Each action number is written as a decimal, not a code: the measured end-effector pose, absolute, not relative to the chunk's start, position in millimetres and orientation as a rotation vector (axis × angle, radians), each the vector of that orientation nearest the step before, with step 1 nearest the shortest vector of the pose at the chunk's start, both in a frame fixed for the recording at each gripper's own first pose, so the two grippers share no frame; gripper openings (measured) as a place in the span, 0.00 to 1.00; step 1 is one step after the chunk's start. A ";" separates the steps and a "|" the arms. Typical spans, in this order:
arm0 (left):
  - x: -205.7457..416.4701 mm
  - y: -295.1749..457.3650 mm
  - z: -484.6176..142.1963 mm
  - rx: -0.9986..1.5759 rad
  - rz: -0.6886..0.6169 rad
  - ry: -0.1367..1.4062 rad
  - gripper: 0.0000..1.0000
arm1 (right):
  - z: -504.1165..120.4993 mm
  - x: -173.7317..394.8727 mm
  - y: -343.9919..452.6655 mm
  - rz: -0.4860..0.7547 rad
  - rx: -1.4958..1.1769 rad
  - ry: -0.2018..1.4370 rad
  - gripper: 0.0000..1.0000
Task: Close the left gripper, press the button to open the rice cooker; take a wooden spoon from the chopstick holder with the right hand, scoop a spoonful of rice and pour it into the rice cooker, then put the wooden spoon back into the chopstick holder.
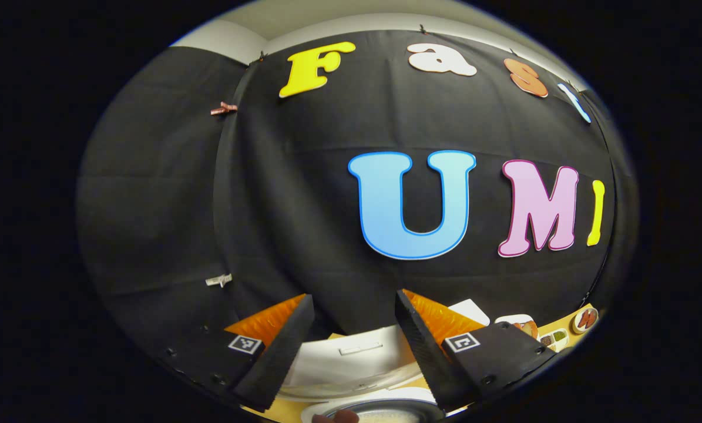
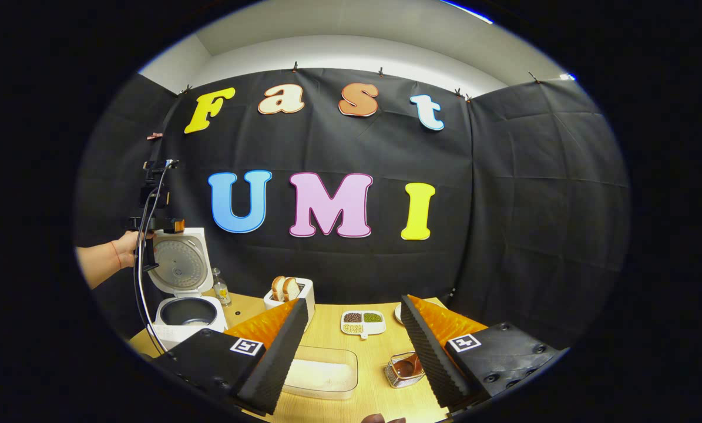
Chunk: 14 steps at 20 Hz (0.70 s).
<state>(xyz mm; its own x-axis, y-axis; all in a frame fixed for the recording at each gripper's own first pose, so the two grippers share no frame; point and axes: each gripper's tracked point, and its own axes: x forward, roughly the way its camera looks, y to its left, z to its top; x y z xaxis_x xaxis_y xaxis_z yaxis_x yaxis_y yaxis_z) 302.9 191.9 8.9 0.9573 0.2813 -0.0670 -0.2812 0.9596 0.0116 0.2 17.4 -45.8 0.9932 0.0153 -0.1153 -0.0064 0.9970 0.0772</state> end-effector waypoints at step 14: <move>198.3 109.2 -58.7 -0.097 0.231 0.266 0.98 | -45.8 3.8 12.5 0.074 0.093 0.122 0.98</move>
